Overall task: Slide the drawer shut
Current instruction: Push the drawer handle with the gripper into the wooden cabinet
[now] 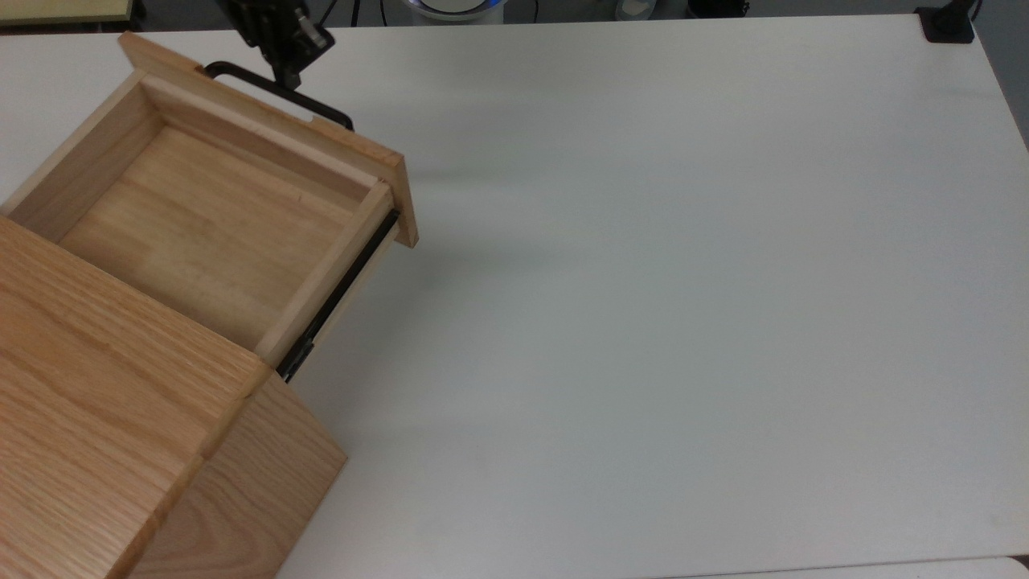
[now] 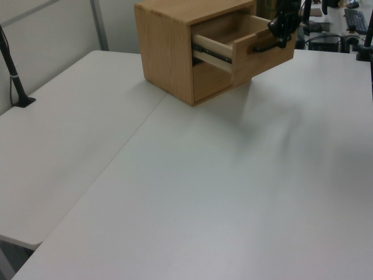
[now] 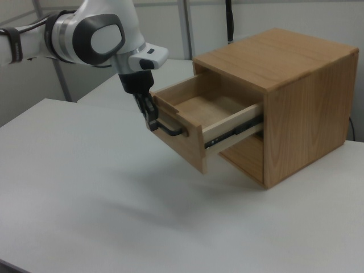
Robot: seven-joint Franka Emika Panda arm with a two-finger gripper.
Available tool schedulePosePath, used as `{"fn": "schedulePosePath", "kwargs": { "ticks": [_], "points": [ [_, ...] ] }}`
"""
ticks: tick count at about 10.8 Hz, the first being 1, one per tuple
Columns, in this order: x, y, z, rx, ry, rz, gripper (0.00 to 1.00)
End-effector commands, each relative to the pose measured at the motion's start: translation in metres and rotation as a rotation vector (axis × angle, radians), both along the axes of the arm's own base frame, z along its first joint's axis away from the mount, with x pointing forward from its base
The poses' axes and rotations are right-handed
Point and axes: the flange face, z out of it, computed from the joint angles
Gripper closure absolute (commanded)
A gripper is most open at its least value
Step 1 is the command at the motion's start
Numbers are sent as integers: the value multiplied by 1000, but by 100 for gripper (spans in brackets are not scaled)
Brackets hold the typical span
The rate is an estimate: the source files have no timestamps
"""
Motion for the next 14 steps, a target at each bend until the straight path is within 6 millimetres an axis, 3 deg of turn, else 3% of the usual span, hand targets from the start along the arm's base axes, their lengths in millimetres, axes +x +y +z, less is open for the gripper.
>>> {"fn": "schedulePosePath", "kwargs": {
  "ticks": [1, 3, 6, 9, 14],
  "points": [
    [0, -17, 11, -17, -127, -65, 100],
    [21, -20, 11, -47, -232, -53, 100],
    [51, -26, -5, -117, -293, -56, 100],
    [47, -34, 4, -122, -301, -82, 100],
    [72, -36, -22, -146, -296, -129, 100]
  ]
}}
